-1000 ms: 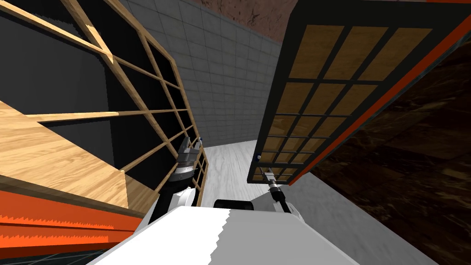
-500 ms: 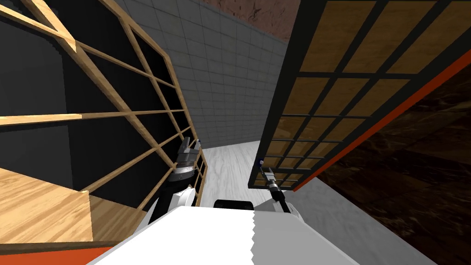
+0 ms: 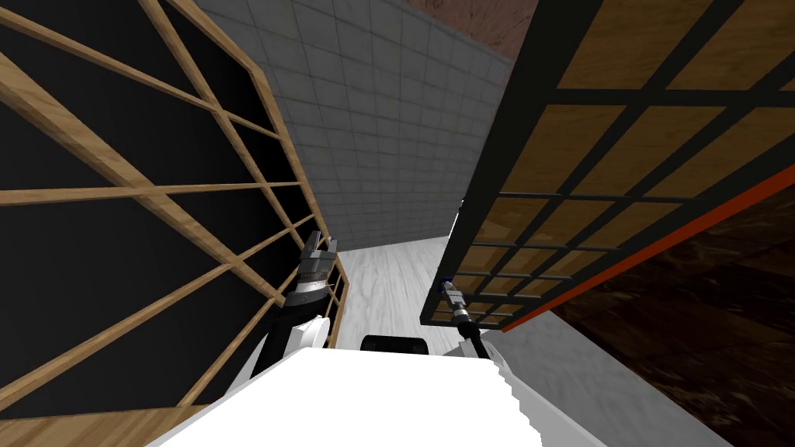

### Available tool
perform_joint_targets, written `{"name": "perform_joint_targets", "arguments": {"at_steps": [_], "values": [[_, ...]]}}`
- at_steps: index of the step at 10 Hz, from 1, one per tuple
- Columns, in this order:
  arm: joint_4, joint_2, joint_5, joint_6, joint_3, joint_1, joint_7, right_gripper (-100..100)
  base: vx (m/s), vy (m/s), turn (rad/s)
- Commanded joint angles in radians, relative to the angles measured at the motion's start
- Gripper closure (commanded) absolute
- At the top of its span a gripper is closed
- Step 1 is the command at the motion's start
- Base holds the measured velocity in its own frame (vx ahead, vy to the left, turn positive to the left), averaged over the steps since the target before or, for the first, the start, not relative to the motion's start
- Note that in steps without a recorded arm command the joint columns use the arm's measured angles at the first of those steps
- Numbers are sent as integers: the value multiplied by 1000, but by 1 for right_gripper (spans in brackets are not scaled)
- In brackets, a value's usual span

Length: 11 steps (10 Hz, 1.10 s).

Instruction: Push the door open

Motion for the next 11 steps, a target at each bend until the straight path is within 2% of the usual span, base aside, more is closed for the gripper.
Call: {"name": "perform_joint_targets", "arguments": {"at_steps": [1,5,11], "values": [[0,0,0,0,0,1,0,100,-38,-1,0],[0,0,0,0,0,1,0,100,-13,-1,1],[12,5,-29,2,18,-7,-148,100,34,1,-28]]}}
